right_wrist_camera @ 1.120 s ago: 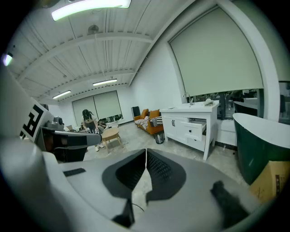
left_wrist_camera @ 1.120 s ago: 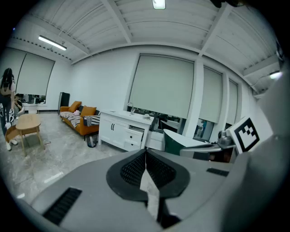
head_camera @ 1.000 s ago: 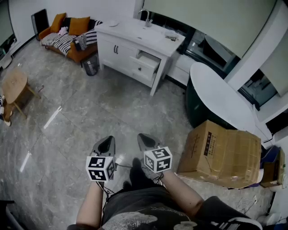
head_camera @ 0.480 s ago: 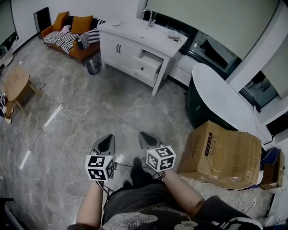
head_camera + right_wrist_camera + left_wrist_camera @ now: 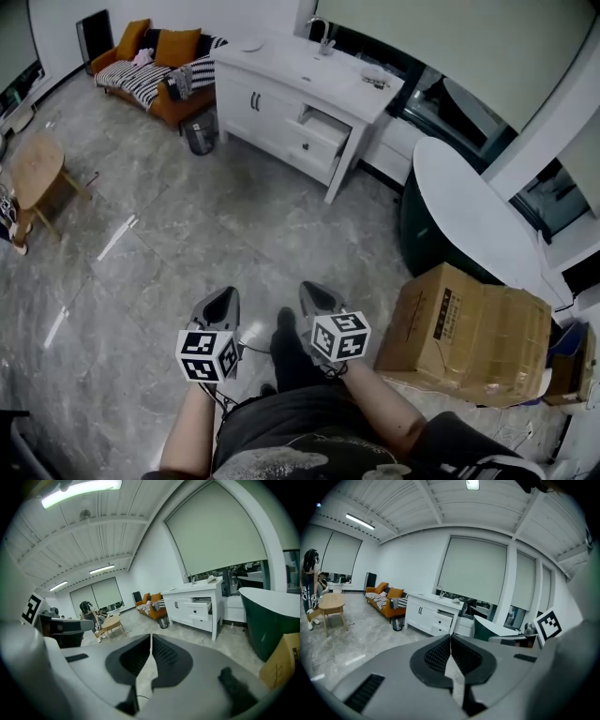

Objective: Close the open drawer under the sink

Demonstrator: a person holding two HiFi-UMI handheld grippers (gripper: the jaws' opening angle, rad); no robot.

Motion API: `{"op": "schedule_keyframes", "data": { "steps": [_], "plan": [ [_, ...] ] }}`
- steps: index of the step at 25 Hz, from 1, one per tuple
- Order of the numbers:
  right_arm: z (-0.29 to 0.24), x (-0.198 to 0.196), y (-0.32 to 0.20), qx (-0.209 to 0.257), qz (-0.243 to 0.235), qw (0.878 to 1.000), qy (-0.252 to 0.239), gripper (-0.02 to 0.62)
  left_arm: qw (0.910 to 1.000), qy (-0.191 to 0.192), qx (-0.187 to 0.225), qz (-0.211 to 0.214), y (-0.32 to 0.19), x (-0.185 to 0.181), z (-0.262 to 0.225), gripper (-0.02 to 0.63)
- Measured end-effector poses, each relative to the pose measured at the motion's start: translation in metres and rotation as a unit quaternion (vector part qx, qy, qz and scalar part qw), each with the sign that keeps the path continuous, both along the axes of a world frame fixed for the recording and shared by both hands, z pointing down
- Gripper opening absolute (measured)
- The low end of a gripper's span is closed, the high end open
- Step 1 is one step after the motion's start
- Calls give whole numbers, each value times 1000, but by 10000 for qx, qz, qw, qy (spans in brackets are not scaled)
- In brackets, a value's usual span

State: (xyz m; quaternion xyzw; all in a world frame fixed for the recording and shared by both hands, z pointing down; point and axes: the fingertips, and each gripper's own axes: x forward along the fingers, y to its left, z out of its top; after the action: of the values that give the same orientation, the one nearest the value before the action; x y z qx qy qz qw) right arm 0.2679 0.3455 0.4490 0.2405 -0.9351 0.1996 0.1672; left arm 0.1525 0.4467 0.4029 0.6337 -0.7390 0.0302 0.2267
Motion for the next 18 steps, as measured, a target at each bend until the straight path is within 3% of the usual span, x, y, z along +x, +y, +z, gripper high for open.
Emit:
{"op": "schedule_keyframes", "data": {
  "steps": [12, 18],
  "plan": [
    [17, -80, -160, -397, 304, 9987, -58, 29, 9998, -147, -137, 61, -140, -79, 1, 17],
    [25, -106, -238, -592, 498, 9970, -54, 29, 9995, -77, -178, -249, -205, -126, -1, 17]
  ]
}}
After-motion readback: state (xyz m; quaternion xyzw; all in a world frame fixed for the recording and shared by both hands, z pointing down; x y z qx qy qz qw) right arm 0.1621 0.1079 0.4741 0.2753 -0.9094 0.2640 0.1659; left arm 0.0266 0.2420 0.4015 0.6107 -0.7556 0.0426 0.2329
